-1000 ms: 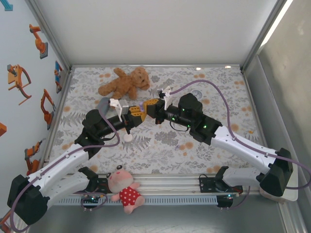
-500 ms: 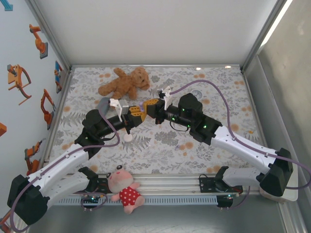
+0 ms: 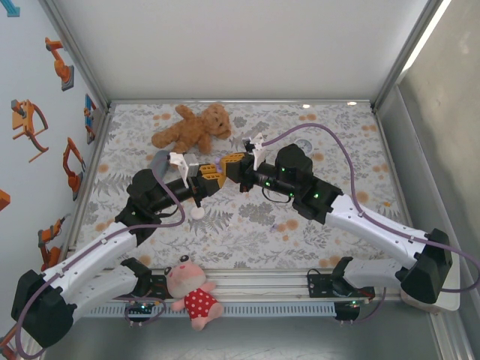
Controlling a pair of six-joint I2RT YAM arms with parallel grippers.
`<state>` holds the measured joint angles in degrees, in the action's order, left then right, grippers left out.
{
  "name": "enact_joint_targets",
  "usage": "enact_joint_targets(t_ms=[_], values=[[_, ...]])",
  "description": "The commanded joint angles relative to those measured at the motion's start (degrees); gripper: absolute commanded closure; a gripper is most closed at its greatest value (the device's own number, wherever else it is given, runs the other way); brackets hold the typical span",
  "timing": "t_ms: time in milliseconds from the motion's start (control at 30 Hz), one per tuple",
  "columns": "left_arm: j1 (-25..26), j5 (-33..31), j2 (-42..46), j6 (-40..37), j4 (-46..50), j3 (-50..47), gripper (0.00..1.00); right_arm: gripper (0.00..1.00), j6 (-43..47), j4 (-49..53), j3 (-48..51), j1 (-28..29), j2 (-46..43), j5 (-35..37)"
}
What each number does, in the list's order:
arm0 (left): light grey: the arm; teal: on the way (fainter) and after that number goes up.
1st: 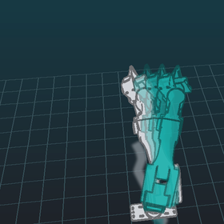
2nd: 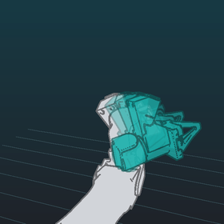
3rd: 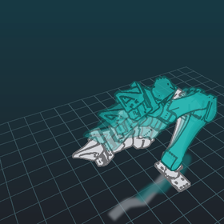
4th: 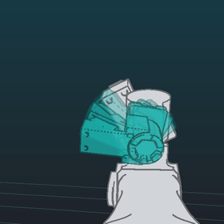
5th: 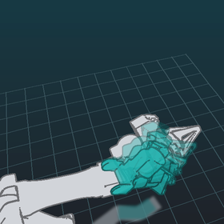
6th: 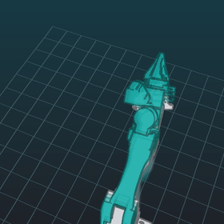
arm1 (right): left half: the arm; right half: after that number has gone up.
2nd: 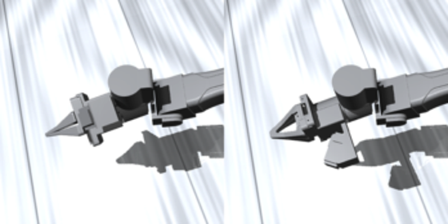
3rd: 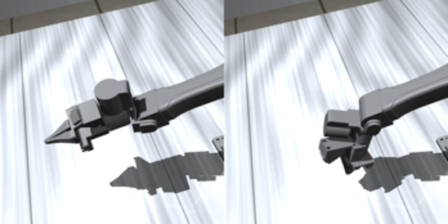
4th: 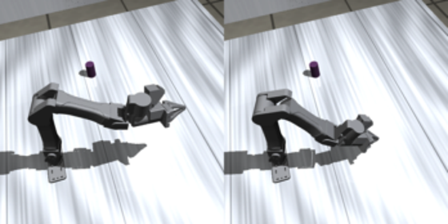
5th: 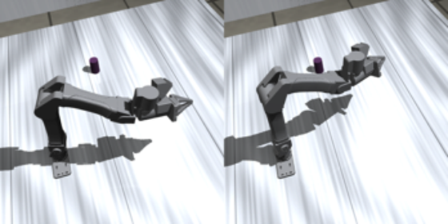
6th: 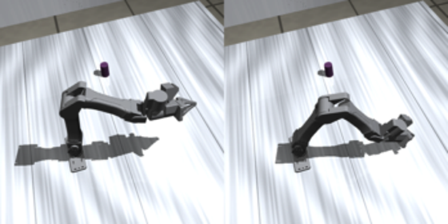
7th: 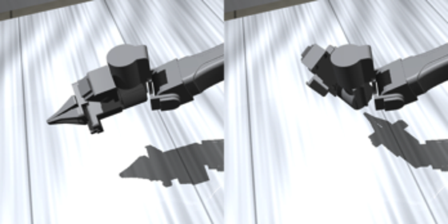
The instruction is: Insert the wireless bluetooth earbuds into the charging case
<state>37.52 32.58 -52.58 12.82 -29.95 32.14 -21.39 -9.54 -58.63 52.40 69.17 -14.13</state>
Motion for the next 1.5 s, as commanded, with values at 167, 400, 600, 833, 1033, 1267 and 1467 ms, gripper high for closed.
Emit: enact_joint_targets(t_ms=[167, 400, 600, 833, 1033, 1267, 1467], values=[[0.3, 0.8, 0.9, -1.0, -1.9, 1.9, 0.99, 0.91, 0.0, -2.0, -0.2, 0.4, 1.0, -0.6], [0.3, 0.8, 1.3, -1.0, -1.4, 1.9, 0.99, 0.90, 0.2, -1.6, 0.6, 0.4, 0.3, 0.4], [0.3, 0.5, 1.5, -1.0, -1.3, 1.9, 0.99, 0.91, 0.5, -0.8, 1.6, 0.4, -0.9, 1.4], [0.3, 0.5, 1.3, -0.9, -1.4, 1.9, 0.99, 0.91, 0.6, -0.5, 2.4, 0.5, -1.7, 2.1], [0.4, 0.6, 1.1, -0.5, -2.0, 1.9, 0.99, 0.91, 0.5, -0.8, 2.8, 0.4, -1.4, 1.7], [0.3, 0.2, 1.1, -1.3, -0.8, 2.2, 0.99, 0.90, 0.4, -1.1, 3.2, 0.4, -1.9, 1.7], [0.3, 0.0, 1.0, -1.5, -0.7, 2.2, 0.99, 0.87, 0.5, -1.3, 3.7, 0.4, -2.5, 1.7]])
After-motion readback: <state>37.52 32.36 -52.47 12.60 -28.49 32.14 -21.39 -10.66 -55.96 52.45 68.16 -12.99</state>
